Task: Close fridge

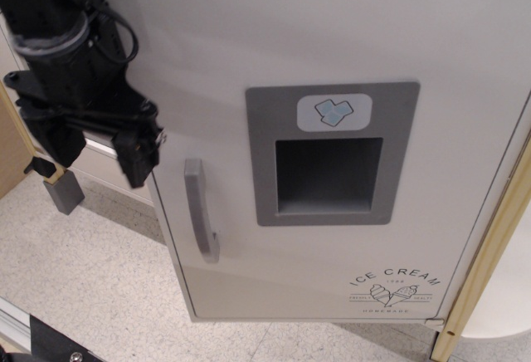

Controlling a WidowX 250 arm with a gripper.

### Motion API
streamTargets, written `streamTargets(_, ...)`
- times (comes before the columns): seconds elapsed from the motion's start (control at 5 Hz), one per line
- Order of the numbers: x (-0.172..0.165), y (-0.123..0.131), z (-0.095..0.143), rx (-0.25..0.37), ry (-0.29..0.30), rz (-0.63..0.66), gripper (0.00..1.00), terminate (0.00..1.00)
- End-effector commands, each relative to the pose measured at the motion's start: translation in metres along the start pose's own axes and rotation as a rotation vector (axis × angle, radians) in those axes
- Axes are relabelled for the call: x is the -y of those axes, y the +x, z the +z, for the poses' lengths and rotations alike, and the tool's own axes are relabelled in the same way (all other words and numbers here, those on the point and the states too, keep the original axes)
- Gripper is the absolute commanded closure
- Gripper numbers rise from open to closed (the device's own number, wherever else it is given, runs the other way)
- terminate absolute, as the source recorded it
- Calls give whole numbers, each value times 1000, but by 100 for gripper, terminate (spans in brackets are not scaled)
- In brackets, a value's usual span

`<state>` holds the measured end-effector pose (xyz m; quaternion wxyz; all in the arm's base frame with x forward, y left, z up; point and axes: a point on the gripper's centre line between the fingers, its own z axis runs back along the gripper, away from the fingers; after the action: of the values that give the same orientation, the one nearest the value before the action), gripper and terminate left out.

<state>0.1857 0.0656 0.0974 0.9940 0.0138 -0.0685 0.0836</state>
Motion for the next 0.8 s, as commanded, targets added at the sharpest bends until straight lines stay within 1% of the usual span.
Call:
streamTargets(0.0,2,52,23,57,-48,47,0,0)
streamTargets(0.2,-1,71,27,88,-52,80,0,0)
streamTargets(0.4,-8,85,25,114,-53,118,0,0)
streamTargets(0.6,-10,94,21,156,-57,137,0,0)
